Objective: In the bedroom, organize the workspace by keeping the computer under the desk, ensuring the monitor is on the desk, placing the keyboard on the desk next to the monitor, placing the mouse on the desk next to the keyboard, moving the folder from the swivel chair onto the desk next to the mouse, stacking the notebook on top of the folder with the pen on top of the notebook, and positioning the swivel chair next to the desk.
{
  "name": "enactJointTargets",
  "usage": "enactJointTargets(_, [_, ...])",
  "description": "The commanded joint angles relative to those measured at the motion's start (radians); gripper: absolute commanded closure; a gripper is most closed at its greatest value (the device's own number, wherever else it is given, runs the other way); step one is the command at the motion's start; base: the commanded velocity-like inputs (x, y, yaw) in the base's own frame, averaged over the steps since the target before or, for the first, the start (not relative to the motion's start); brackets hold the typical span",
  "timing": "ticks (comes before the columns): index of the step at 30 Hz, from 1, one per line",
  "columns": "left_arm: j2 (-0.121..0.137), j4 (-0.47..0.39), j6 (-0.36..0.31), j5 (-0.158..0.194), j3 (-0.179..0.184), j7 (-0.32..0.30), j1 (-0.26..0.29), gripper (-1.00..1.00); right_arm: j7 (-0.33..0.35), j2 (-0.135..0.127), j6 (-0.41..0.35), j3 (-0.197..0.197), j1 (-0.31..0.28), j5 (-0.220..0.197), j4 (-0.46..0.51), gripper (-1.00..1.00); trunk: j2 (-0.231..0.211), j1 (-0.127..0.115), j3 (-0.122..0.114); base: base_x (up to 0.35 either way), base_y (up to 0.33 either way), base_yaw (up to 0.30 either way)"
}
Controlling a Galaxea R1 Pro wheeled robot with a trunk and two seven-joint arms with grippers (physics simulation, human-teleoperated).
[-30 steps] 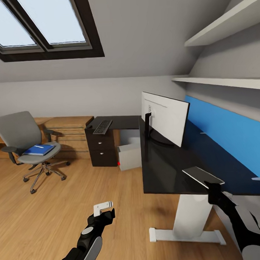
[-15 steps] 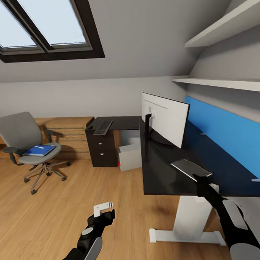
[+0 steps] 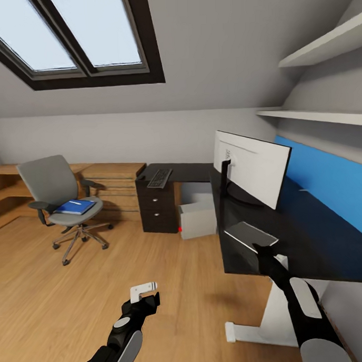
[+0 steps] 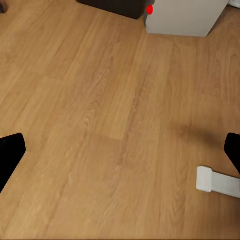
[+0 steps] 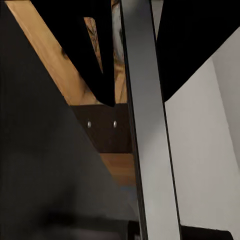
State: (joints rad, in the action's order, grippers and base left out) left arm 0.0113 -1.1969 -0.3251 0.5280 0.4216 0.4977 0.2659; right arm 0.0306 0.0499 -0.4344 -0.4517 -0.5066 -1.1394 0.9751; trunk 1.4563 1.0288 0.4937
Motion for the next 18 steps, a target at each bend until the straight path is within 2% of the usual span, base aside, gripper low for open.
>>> enactJointTargets(1, [0.002,-0.001,-0.001,0.008,0.003,0.009,0.001,-1.00,0.021,0.017,-0.008,-0.005,-0.001,0.019,0.002,1.00,0.001,0.000,0.001,0.058,0.313,0.021])
enactJointTargets(5, [0.002,-0.001,0.000,0.006,0.003,0.011,0.001,-1.00,0.035,0.025,-0.014,0.000,0.000,0.033,0.002,1.00,0.001,0.000,0.001,0.079,0.316,0.011])
enactJointTargets(8, [0.001,-0.001,0.000,0.006,0.003,0.011,0.001,-1.00,0.048,0.023,-0.017,0.046,0.003,0.042,0.003,1.00,0.001,0.000,0.001,0.150,0.310,0.003])
enactJointTargets(11, [0.002,-0.001,0.000,0.006,0.004,0.011,0.001,-1.00,0.052,0.022,-0.018,0.074,0.005,0.046,0.003,1.00,0.001,0.000,0.001,0.176,0.306,0.001])
enactJointTargets(15, [0.002,-0.001,0.000,0.006,0.004,0.012,0.001,-1.00,0.061,0.021,-0.018,0.086,0.006,0.047,0.003,1.00,0.001,0.000,0.001,0.189,0.303,0.000])
enactJointTargets(18, [0.002,-0.001,0.000,0.006,0.005,0.011,0.001,-1.00,0.099,0.023,-0.018,0.092,0.006,0.045,0.003,1.00,0.001,0.000,0.001,0.197,0.302,0.000])
